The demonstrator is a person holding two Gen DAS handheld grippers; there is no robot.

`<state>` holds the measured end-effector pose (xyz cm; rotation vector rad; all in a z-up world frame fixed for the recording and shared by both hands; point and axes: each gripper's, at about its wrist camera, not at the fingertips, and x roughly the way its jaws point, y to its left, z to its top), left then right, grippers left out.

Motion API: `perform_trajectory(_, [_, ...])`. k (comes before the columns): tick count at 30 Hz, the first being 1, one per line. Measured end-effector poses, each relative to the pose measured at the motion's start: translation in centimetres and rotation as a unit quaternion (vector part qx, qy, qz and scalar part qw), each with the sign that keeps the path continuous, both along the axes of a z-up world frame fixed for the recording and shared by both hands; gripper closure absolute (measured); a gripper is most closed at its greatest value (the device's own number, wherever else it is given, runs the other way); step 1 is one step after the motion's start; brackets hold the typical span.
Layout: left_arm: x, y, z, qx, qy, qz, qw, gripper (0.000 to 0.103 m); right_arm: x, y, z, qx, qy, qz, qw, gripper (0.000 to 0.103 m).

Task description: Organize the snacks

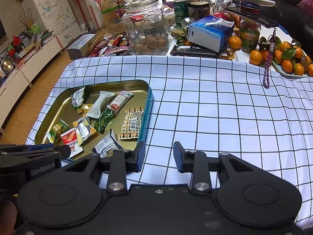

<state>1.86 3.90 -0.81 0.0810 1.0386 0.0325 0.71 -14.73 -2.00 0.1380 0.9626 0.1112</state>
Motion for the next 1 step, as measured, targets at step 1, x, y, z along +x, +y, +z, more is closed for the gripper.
perform_trajectory(1, [0.0, -0.03, -0.01, 0.0, 0.001, 0.0, 1.0, 0.069, 0.0, 0.0, -0.01, 0.0, 0.0, 0.0, 1.0, 0.069])
